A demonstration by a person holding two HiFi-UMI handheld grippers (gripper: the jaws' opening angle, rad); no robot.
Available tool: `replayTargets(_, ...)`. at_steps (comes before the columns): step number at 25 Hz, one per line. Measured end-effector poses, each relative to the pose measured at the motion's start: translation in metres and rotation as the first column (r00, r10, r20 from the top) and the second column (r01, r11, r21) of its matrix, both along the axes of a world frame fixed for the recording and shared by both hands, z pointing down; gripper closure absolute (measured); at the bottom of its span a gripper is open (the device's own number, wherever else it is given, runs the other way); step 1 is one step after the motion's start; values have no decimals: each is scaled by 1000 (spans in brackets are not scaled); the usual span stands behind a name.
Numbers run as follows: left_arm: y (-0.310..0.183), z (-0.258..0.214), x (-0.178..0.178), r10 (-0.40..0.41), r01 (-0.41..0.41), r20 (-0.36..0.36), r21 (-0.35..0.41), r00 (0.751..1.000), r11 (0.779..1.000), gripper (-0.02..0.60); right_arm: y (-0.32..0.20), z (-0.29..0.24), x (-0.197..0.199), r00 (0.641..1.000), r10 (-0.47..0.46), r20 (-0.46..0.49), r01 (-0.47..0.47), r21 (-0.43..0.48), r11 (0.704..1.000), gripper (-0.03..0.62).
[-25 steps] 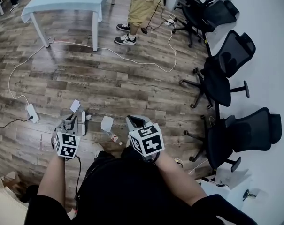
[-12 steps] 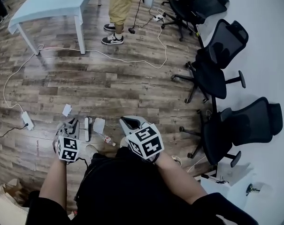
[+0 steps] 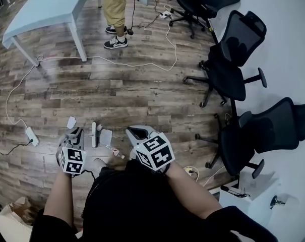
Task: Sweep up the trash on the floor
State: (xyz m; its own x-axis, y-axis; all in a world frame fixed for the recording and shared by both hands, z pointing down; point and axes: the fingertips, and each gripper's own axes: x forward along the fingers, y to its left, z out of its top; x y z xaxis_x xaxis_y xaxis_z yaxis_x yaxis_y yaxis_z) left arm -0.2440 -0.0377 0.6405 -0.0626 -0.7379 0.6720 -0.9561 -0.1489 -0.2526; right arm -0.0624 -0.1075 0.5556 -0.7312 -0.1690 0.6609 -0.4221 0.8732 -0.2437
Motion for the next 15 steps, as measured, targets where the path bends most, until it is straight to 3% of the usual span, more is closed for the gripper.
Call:
replayTargets(9,-14,-40,-60,-92,90,34,60,995,994,534,-16,8,-10,999,11,32,-11,-24,1000,580)
replayTargets(15,-16,-47,-106,-8,4,69,59,998,998,534,-24,14,-34,984,169,47,-165,-88,982,580)
